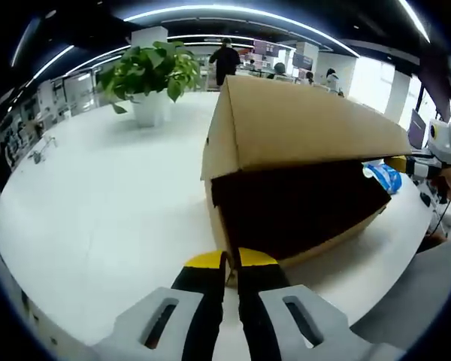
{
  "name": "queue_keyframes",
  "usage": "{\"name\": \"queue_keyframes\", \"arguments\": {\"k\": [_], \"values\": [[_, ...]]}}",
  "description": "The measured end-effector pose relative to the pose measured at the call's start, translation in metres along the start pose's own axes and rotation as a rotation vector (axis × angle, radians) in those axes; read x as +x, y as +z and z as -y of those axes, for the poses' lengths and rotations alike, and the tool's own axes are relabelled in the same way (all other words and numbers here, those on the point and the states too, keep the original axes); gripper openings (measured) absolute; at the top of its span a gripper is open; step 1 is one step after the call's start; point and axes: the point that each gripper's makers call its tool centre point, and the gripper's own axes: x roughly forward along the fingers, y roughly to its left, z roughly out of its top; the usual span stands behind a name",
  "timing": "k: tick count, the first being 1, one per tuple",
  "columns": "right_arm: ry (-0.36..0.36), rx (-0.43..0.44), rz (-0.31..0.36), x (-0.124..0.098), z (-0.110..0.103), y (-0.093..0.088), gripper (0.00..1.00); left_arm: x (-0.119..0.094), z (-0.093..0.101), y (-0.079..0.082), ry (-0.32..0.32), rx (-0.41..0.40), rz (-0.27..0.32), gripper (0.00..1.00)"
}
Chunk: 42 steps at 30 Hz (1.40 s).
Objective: Operate the shoe box by opening the lid, removing the specified soft item, and placing it in the target area until the item is outside and the box remains undamaged.
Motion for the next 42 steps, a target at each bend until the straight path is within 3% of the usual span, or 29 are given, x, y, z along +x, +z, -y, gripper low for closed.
{"name": "queue_keyframes", "arguments": {"k": [19,29,42], "values": [[0.018,-0.019,-0.044,-0.006,-0.008,-0.027,0.00,0.000,0.001,0.001,-0.003,0.045,-0.010,0.03],[0.027,-0.008,-0.041,-0.009,-0.011,-0.030,0.00,-0.011,0.004,0.000,-0.014,0.070,-0.027,0.08],[0.098,-0.035,-0.059,-0.017,-0.022,-0.041,0.07,-0.017,0.006,-0.005,-0.027,0.111,-0.046,0.13]]}}
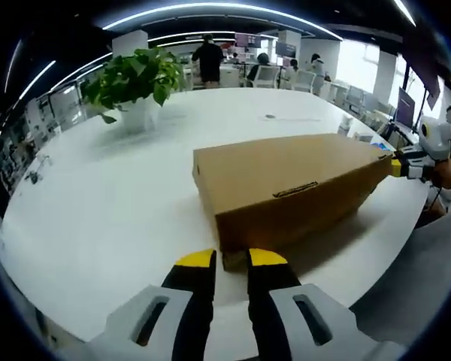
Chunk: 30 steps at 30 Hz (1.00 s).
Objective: Operate the shoe box by opening the lid, removing the specified soft item, and placing it in the target area until the item is outside and the box remains undamaged.
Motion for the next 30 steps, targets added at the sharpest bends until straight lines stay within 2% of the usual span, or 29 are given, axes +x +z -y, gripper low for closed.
{"name": "queue_keyframes", "arguments": {"k": [4,14,25,30], "values": [[0.012,-0.033,-0.011,0.000,-0.005,-0.004,0.07,0.001,0.000,0.001,-0.005,0.004,0.006,0.12],[0.025,-0.038,-0.026,-0.005,-0.007,-0.012,0.12,0.003,-0.005,0.000,0.002,0.021,0.005,0.13],[0.049,-0.044,-0.029,-0.005,-0.008,-0.010,0.17,0.006,-0.005,0.004,-0.018,0.082,-0.007,0.17],[0.083,-0.037,-0.021,-0.008,-0.015,-0.005,0.22,0.006,0.000,0.008,-0.046,0.103,0.001,0.22]]}}
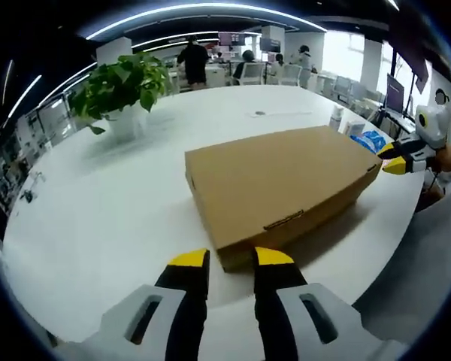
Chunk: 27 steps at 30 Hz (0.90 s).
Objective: Operate the shoe box by opening the lid, removing the specified soft item, and placing it in the target area until the item is outside and the box remains undamaged.
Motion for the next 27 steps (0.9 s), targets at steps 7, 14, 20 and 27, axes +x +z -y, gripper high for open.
{"name": "queue_keyframes", "arguments": {"k": [7,14,20,27], "values": [[0.015,-0.008,-0.004,0.012,-0.004,0.006,0.24,0.007,0.003,0.002,-0.036,0.050,-0.016,0.25],[0.027,0.001,-0.022,0.021,-0.008,0.004,0.22,0.011,0.003,0.001,-0.059,0.063,-0.025,0.26],[0.018,0.015,-0.042,0.024,-0.007,-0.003,0.22,0.015,0.003,-0.004,-0.063,0.069,-0.046,0.25],[0.019,0.023,-0.059,0.027,-0.006,-0.007,0.21,0.017,0.002,-0.005,-0.066,0.060,-0.055,0.25]]}}
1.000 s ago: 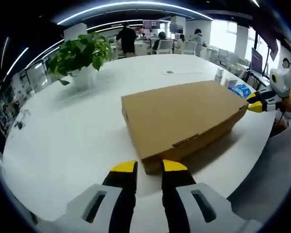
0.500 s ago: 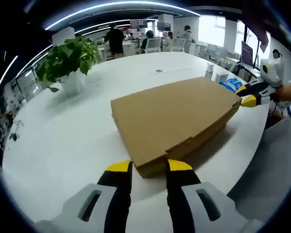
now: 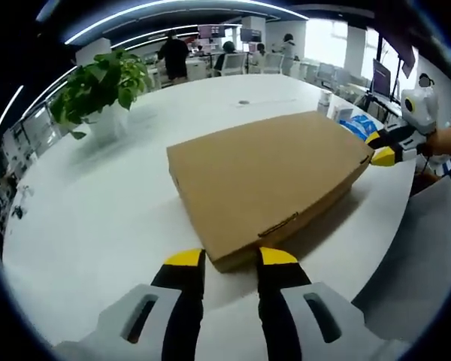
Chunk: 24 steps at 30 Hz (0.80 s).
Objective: Operate the shoe box by opening the lid, removing the specified soft item, and placing it in the target area until the item is outside and the box remains undamaged.
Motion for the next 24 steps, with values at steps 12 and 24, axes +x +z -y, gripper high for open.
{"name": "queue_keyframes", "arguments": {"k": [12,24], "values": [[-0.009,0.015,0.006,0.006,0.014,0.006,0.21,0.013,-0.006,0.009,-0.004,-0.001,-0.006,0.25],[-0.023,0.029,0.009,0.016,0.034,0.016,0.21,0.030,-0.015,0.029,-0.012,0.006,-0.006,0.25]]}}
